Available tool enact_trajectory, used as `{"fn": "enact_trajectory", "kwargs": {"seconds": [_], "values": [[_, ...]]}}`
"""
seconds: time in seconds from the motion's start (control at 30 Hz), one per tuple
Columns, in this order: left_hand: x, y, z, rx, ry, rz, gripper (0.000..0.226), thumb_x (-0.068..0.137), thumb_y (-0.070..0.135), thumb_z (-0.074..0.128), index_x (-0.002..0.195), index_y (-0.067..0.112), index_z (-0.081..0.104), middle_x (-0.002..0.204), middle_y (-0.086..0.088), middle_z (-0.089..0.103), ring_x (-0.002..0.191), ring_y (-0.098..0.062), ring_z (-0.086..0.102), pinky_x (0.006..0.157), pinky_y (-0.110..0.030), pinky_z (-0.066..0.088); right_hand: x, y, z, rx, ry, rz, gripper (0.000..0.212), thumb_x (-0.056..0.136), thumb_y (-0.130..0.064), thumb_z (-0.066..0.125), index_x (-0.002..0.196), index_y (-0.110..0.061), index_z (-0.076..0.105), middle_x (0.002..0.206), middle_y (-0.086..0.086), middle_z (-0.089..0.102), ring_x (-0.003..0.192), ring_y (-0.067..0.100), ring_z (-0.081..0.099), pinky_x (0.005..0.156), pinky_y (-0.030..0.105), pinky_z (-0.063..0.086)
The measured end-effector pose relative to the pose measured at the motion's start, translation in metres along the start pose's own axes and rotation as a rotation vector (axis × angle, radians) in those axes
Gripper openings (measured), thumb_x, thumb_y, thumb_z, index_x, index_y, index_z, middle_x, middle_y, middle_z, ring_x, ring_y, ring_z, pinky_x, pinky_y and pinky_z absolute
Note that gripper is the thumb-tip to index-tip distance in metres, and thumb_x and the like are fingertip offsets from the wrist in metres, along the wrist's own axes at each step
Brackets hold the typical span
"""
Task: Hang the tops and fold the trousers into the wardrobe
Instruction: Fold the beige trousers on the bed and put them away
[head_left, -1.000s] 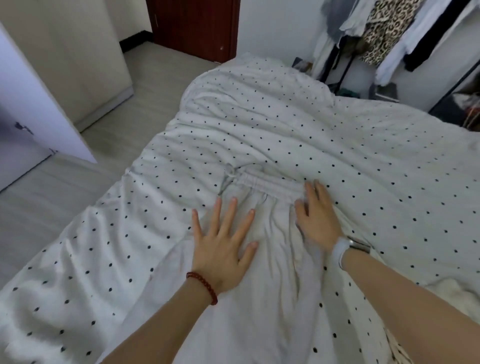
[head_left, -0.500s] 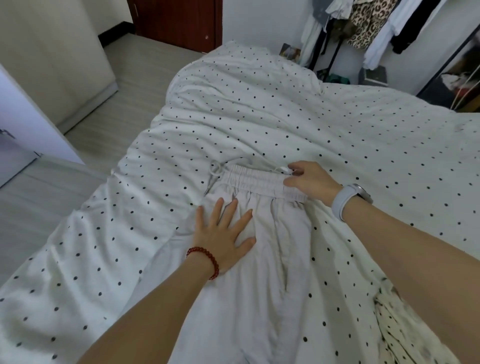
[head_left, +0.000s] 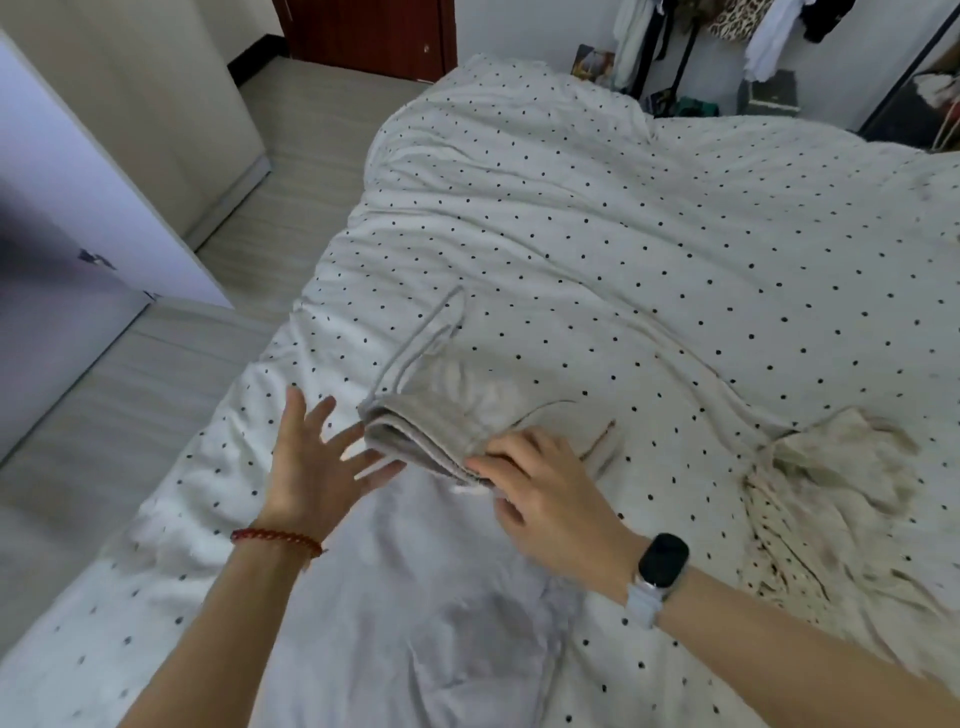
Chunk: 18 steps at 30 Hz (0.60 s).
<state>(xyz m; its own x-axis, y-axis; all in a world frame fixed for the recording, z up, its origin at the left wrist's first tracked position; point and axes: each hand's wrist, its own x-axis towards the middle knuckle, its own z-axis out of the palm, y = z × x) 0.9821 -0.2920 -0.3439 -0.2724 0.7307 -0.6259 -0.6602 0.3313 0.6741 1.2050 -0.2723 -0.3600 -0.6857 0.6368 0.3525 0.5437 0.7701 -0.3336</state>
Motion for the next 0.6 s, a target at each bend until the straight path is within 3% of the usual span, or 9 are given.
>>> {"fn": "enact_trajectory", "kwargs": {"seconds": [0.07,0.13,0.23,0.37,0.43,0.5,0.57,0.6], "values": [[-0.009,-0.009,-0.017,0.157,-0.036,-0.092,0.053,0.086,0.055,0.050,0.124,0.018,0.046,0.110,-0.012,0.057,0.095,-0.027,0.061,0.079,-0.046,0.053,-0.024,-0.020,0.018,0.003,-0.059,-0.038,0.035,0.076,-0.012,0.048,0.111,-0.018,0.049,0.102,-0.001,0.052,0.084,0.021,0.047,0.064,0.035,0.048],[-0.017,-0.025,-0.025,0.390,-0.024,-0.089,0.042,0.087,0.033,0.061,0.121,0.010,0.049,0.106,-0.014,0.059,0.081,-0.018,0.059,0.067,-0.034,0.055,-0.044,-0.035,0.033,0.013,-0.127,-0.064,0.039,0.073,-0.012,0.059,0.110,-0.019,0.049,0.099,-0.001,0.057,0.085,0.018,0.045,0.067,0.031,0.047],[-0.021,-0.045,-0.028,0.519,0.064,-0.079,0.024,0.091,0.007,0.053,0.115,0.012,0.048,0.096,-0.003,0.056,0.078,-0.015,0.056,0.053,-0.025,0.053,-0.062,-0.039,0.044,-0.003,-0.234,-0.079,0.033,0.073,-0.019,0.053,0.106,-0.022,0.053,0.096,-0.004,0.056,0.086,0.015,0.044,0.069,0.027,0.047],[-0.017,-0.053,-0.034,0.566,0.093,-0.145,0.014,0.087,-0.001,0.052,0.096,0.010,0.050,0.087,-0.006,0.052,0.073,-0.018,0.052,0.063,-0.033,0.050,-0.066,-0.035,0.038,-0.016,-0.378,-0.062,0.030,0.080,-0.036,0.044,0.101,-0.025,0.063,0.092,-0.007,0.058,0.084,0.012,0.050,0.070,0.024,0.047],[-0.015,-0.054,-0.040,0.652,0.122,-0.158,0.011,0.085,0.002,0.056,0.083,0.012,0.050,0.079,-0.006,0.049,0.066,-0.018,0.048,0.059,-0.029,0.045,-0.060,-0.036,0.031,0.018,-0.337,-0.037,0.029,0.082,-0.040,0.047,0.093,-0.024,0.068,0.085,-0.008,0.061,0.079,0.012,0.054,0.071,0.027,0.045],[-0.017,-0.053,-0.047,0.675,0.148,-0.172,0.007,0.085,0.009,0.058,0.088,0.013,0.053,0.083,-0.005,0.051,0.069,-0.016,0.049,0.058,-0.027,0.042,-0.049,-0.033,0.029,0.004,-0.195,0.012,0.026,0.085,-0.037,0.049,0.087,-0.020,0.069,0.087,-0.004,0.062,0.083,0.015,0.052,0.075,0.034,0.039],[-0.020,-0.055,-0.053,0.692,0.158,-0.151,0.026,0.086,0.012,0.060,0.111,0.006,0.053,0.088,-0.004,0.054,0.077,-0.015,0.052,0.063,-0.029,0.044,-0.039,-0.024,0.031,-0.146,-0.155,0.106,0.031,0.085,-0.037,0.047,0.103,-0.019,0.064,0.109,0.004,0.058,0.104,0.023,0.048,0.088,0.047,0.036],[-0.022,-0.059,-0.056,0.757,0.190,-0.091,0.041,0.086,0.014,0.062,0.122,0.004,0.046,0.093,-0.005,0.055,0.082,-0.016,0.053,0.069,-0.031,0.045,-0.035,-0.018,0.033,-0.238,-0.224,0.157,0.040,0.084,-0.041,0.045,0.116,-0.021,0.058,0.125,0.008,0.052,0.117,0.028,0.042,0.097,0.057,0.030]]}}
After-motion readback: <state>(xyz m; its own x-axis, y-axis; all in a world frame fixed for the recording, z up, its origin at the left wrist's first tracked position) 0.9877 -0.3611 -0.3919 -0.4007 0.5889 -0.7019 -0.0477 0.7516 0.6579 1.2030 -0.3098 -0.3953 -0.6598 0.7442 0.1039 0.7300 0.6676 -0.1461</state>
